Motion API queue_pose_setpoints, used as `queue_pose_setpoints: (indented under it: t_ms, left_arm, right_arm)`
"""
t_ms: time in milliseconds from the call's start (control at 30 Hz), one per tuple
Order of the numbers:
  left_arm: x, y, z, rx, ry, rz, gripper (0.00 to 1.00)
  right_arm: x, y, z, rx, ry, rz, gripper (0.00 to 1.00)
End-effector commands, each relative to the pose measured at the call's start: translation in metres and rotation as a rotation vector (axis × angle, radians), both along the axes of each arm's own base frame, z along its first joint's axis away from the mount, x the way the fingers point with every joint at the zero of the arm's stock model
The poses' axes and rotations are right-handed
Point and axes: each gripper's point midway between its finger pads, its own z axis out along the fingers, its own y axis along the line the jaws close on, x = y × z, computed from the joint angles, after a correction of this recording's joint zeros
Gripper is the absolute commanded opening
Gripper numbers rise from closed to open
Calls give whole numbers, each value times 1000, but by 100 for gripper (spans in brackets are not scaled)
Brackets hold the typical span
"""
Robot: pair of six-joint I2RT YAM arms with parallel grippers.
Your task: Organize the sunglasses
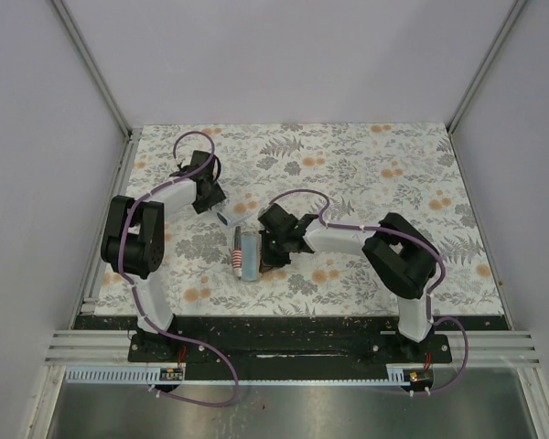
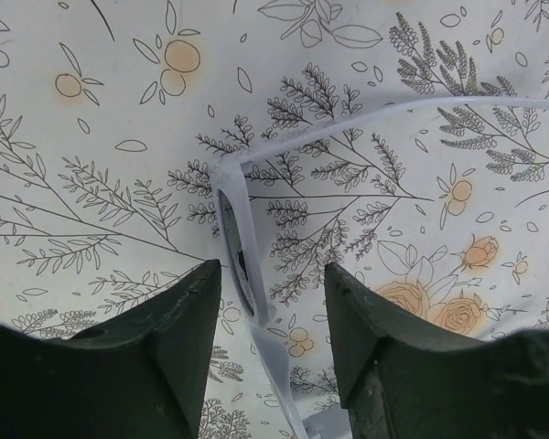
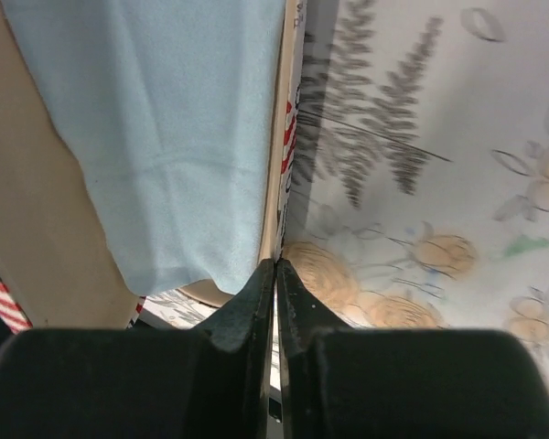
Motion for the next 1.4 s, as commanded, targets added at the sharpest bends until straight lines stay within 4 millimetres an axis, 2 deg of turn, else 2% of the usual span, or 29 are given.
queue_pose_setpoints:
  t_ms: [0,100,200,367,500,600,733,867,1033,1100,1167,1300,1367]
  left_arm:
    - [12,-3,6,-10,-48,4,52]
    - [12,-2,5,1,-46,-8,40]
    - [13,-4,6,-2,-46,-31,24]
    - [19,-17,9,-46,-62,-99,7]
    - [27,-34,15,-98,-90,-172,5]
    - [31,-50,24,-133,-110,-226,5]
    - [33,-82,37,-171,-136,-307,6]
    - [26,-120,52,-205,-163,-379,6]
    - [8,-165,66,-262,-179,-460,7]
    - [0,-180,70,-271,-181,-485,7]
    - [-9,-191,71,-272,-178,-497,7]
    - [-25,-207,70,-255,-179,-498,6]
    - [-30,-212,70,-230,-190,-491,6]
  right_arm:
    - [-2,45,23,103,-29,41,9]
    - [-7,57,26,118,-30,55,9]
    - [-6,57,33,127,-45,54,19]
    - [-6,52,51,148,-76,47,31]
    - [-7,44,68,163,-103,37,40]
    - [-4,32,83,167,-132,29,48]
    - [7,3,103,169,-186,-14,50]
    - [21,-39,106,152,-222,-94,54]
    - [35,-82,109,107,-289,-188,54]
    - [37,-95,109,88,-304,-217,55]
    - [35,-104,100,53,-292,-229,52]
    - [29,-116,72,-26,-236,-273,24]
    - [25,-120,56,-57,-199,-292,14]
